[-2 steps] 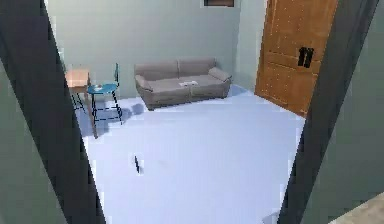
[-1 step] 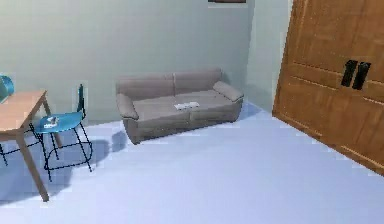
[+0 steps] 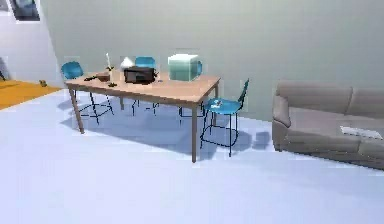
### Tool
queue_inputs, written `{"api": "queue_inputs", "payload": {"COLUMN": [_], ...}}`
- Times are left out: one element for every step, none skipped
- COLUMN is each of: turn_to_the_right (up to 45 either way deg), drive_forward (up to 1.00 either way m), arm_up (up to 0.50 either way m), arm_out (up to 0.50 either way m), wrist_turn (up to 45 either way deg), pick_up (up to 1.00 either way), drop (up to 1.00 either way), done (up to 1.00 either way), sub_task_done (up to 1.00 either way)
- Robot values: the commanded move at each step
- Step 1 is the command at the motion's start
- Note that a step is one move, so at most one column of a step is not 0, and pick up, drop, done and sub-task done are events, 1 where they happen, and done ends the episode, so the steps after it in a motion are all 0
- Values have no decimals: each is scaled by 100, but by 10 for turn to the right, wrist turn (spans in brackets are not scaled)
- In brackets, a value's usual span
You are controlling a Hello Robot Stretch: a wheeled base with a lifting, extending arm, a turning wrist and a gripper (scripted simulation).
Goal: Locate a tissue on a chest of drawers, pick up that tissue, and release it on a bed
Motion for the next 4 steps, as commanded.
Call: {"api": "queue_inputs", "payload": {"turn_to_the_right": [-450, -210, 0, 30], "drive_forward": [0, 0, 25, 0], "arm_up": [0, 0, 0, 0], "arm_out": [0, 0, 0, 0], "wrist_turn": [0, 0, 0, 0], "pick_up": [0, 0, 0, 0], "drop": [0, 0, 0, 0], "done": [0, 0, 0, 0], "sub_task_done": [0, 0, 0, 0]}}
